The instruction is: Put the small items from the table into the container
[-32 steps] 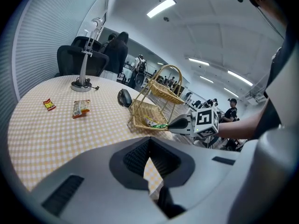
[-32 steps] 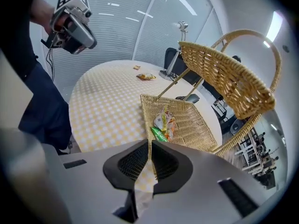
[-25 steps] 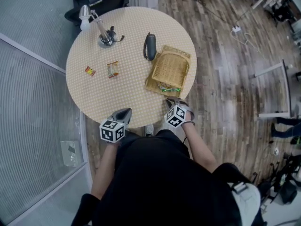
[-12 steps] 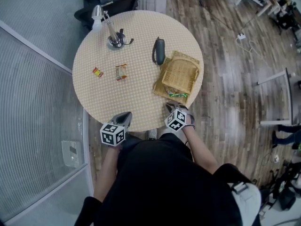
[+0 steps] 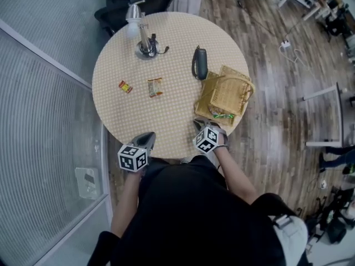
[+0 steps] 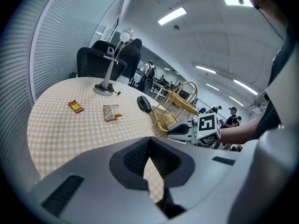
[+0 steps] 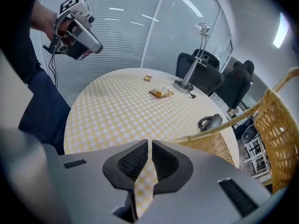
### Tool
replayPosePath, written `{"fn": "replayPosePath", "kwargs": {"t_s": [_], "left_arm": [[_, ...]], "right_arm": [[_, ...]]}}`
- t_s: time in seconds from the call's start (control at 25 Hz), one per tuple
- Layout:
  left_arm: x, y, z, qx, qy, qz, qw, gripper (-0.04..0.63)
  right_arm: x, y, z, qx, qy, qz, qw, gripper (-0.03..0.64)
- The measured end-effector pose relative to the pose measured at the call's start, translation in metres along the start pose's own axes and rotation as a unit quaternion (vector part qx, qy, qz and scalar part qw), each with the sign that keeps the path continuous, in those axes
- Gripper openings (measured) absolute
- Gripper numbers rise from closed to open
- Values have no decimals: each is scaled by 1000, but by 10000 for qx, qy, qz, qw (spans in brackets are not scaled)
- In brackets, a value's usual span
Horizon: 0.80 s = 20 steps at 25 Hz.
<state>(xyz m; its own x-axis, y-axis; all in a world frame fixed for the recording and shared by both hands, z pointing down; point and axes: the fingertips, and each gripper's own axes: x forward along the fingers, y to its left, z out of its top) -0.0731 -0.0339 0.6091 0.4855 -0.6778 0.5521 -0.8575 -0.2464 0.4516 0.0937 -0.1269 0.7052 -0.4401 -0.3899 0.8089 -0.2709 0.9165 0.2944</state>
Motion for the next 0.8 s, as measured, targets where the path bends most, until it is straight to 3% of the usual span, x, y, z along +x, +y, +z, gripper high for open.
{"fn": "replayPosePath", "kwargs": {"t_s": [0.28,0.8], "left_arm": [[-17,54,21,-41,119,-171,9998,3],[-8,100,37,78,442,-729,9963,3]], "right_arm": [[19,4,56,441,-104,-70,9989,46],[38,3,112,1068,-163,-234,9939,46]]}}
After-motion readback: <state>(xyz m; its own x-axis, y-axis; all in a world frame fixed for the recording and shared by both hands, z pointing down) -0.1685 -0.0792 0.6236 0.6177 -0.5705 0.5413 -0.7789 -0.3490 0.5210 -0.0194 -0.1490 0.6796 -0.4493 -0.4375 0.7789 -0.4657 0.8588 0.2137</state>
